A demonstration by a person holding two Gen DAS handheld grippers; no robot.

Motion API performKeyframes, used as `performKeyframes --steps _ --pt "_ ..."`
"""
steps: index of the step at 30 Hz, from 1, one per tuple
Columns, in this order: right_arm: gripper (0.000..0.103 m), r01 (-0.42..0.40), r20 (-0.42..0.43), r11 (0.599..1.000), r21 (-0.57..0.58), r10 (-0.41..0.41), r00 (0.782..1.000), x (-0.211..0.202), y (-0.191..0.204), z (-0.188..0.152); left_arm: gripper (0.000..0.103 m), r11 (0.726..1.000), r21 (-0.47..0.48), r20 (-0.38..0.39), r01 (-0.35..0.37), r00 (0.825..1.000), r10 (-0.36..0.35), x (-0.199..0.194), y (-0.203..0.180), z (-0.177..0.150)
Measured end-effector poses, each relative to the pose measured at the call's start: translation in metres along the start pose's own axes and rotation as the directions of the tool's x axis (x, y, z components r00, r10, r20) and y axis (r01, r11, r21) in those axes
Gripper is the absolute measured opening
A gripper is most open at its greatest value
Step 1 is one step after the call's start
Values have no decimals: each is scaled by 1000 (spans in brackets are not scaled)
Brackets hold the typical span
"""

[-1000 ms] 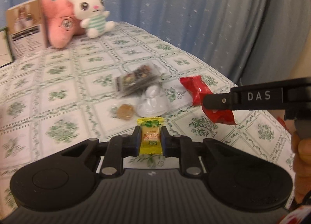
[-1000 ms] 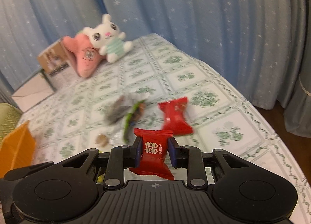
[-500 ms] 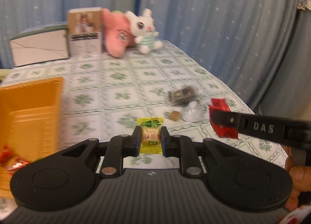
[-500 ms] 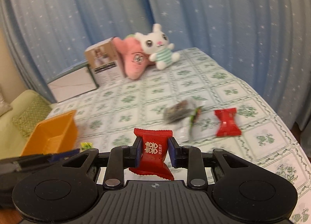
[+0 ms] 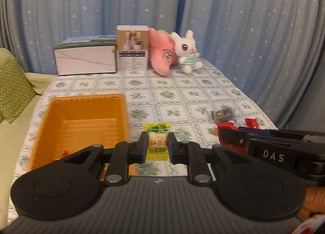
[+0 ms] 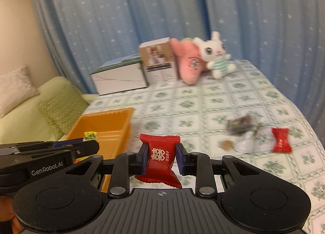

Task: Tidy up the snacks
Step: 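Carry the yellow and red packets over the orange tray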

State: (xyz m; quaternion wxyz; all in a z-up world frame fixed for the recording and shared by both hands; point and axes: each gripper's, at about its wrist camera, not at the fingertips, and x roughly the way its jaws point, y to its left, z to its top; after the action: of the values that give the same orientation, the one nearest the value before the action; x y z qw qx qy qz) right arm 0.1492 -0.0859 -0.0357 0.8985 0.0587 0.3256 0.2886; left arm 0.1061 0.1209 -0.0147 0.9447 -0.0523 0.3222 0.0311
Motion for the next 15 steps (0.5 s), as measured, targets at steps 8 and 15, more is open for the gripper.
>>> performKeyframes --steps 8,15 --pt "29 -53 -18 998 -46 53 998 13 41 5 18 999 -28 0 -46 999 46 -17 38 -6" --pt "29 -96 -53 992 -78 92 994 31 70 0 18 996 -52 -4 -73 997 73 -24 68 -10"
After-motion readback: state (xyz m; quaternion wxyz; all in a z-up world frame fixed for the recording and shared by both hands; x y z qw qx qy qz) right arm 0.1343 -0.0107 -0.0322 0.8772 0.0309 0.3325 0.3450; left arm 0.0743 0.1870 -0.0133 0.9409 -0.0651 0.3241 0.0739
